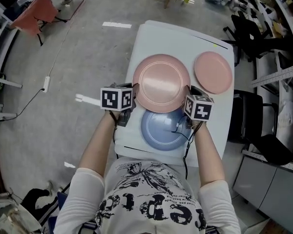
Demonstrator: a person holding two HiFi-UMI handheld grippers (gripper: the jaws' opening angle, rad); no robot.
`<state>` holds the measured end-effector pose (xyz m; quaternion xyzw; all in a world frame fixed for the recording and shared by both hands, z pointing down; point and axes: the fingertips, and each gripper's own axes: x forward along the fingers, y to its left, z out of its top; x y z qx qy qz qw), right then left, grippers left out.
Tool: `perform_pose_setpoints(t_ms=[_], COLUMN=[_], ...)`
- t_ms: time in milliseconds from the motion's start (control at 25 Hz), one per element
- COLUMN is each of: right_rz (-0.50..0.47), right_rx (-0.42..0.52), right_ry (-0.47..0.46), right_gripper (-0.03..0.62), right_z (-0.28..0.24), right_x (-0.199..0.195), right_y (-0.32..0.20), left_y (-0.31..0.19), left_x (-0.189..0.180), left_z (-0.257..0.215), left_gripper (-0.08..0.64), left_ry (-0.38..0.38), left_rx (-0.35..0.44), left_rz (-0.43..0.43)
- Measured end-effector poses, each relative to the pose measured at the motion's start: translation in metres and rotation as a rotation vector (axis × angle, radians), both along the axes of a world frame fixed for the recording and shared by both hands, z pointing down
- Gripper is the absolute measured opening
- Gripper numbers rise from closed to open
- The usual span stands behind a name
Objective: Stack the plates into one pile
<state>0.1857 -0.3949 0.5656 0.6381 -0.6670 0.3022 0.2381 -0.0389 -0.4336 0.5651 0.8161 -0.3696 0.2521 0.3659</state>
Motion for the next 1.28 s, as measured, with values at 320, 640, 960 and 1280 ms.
perform_pose_setpoints(t_ms=[320,640,960,1280], right_rz=[-0.031,-0.048,-0.049,-0.036], right_rx=[0.003,-0.032,-0.103,-0.167], right_ry=[-0.002,0.013,0.026,0.040], right_gripper=[0.057,0.058,0.060,0.064], right_z=[-0.010,0.004,0.032,0.059], right_x=[0.003,0.014,0.009,0.007], right_y=[0.093,0.171,0.212,0.227], left_y=[0.098,0.179,0.218,0.225], left_x=[0.002,0.012,0.007,0.003], left_z=[-0.012,0.003,0.034,0.062], left_gripper=[0.077,0.077,0.077,0.077], left_ry=[-0.026,-0.037,-0.087,-0.211], left_rx=[0.017,-0.014,-0.060,-0.061], left_rz=[-0.014,-0.037,-0.031,-0.020])
